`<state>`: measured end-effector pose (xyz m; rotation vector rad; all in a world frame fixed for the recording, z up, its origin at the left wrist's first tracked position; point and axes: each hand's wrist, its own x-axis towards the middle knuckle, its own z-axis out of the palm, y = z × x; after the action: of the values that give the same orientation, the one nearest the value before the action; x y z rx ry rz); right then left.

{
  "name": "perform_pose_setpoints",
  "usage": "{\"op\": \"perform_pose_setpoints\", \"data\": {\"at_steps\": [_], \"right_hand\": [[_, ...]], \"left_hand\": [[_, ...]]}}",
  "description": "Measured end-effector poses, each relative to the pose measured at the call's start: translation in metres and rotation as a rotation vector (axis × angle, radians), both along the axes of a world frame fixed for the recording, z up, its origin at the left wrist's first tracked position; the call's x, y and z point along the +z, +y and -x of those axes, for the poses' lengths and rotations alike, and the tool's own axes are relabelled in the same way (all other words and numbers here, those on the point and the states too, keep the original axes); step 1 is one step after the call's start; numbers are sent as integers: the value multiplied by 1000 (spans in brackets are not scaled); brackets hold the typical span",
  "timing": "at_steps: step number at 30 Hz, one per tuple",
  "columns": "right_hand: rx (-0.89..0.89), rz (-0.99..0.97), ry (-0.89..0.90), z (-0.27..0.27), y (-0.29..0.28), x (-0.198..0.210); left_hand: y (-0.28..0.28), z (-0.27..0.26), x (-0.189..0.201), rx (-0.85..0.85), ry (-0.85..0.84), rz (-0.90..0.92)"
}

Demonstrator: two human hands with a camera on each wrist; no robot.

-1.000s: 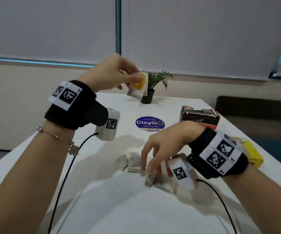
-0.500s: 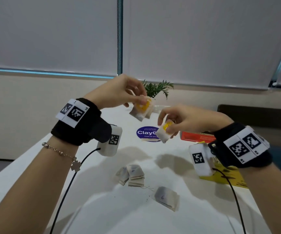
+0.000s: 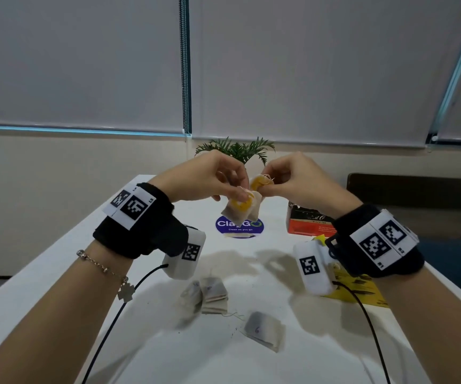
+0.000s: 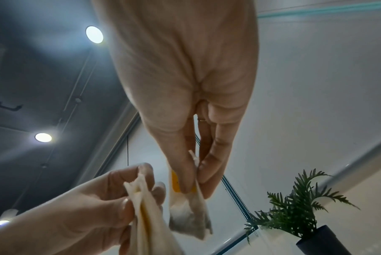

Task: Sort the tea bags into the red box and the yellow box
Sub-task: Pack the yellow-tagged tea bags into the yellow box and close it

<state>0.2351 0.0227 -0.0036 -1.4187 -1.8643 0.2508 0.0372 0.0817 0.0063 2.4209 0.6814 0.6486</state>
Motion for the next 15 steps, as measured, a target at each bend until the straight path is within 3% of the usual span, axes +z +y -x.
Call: {"op": "perform_pose_setpoints", "data": {"at_steps": [15], "right_hand": [[40, 19, 124, 9, -4, 1]], "left_hand": [[2, -4, -4, 107, -174, -93]]}}
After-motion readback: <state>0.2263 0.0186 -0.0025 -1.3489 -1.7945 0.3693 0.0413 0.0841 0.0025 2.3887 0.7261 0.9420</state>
